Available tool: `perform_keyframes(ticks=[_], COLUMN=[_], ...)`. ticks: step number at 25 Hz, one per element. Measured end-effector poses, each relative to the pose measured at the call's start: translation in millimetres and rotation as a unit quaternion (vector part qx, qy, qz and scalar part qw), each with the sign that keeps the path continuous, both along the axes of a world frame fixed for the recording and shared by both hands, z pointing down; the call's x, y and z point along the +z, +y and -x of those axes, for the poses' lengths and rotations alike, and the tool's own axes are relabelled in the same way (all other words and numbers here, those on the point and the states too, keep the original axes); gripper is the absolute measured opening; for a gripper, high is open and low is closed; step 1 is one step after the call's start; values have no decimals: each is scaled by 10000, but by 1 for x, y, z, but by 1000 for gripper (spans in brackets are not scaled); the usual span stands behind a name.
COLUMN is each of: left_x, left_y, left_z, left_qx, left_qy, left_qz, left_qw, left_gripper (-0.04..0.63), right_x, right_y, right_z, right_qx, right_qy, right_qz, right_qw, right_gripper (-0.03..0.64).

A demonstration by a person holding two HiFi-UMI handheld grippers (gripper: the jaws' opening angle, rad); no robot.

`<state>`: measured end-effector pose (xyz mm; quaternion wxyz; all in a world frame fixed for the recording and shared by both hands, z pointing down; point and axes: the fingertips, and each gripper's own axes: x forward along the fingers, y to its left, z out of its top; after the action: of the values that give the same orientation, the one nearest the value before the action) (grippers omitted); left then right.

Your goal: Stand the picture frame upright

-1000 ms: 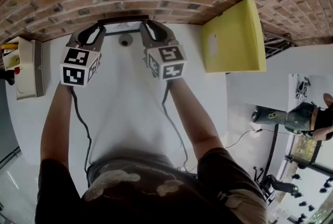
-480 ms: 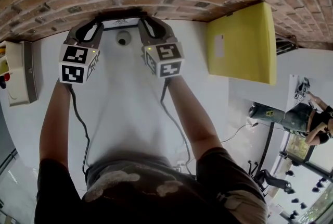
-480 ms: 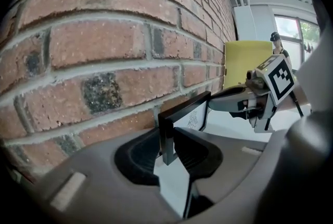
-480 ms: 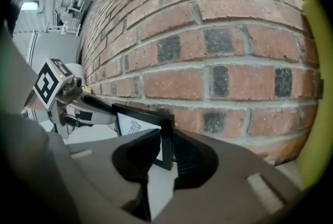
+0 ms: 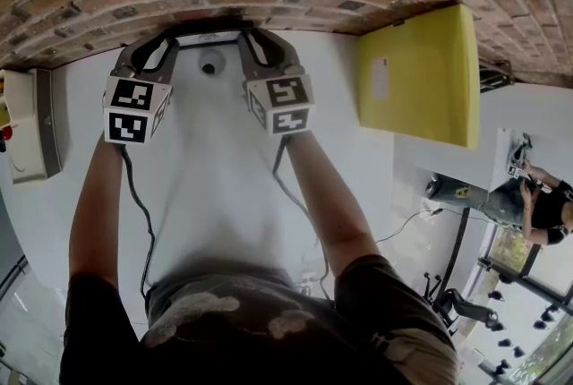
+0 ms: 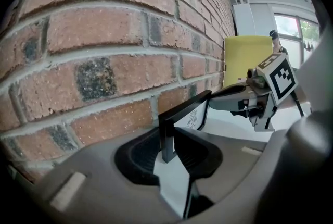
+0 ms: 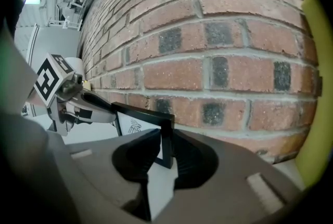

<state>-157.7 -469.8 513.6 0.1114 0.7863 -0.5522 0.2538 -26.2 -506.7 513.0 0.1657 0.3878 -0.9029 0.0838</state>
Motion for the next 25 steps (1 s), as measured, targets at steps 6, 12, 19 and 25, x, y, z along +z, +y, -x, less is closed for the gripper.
perform_keyframes(ticks=[6,12,19,25], left_x=[4,5,7,6], left_y=[1,0,2,16], left_z=[-1,-2,-2,-4], left_qx=[-26,-11,-15,-77], left_qy=[58,106,116,275], left_qz=[33,71,160,358], left_qw=[10000,9999,9998,9990], left_gripper=[97,147,203,293], right_x=[0,2,8,1], right_y=[0,1,4,13], right_z=[0,0,-2,-3], right_qx=[-42,-72,-66,-108], right_qy=[78,176,188,125], right_qz=[-87,-49,106,137], right_qw=[9999,9998,9997,9998], right_gripper=[77,108,160,189])
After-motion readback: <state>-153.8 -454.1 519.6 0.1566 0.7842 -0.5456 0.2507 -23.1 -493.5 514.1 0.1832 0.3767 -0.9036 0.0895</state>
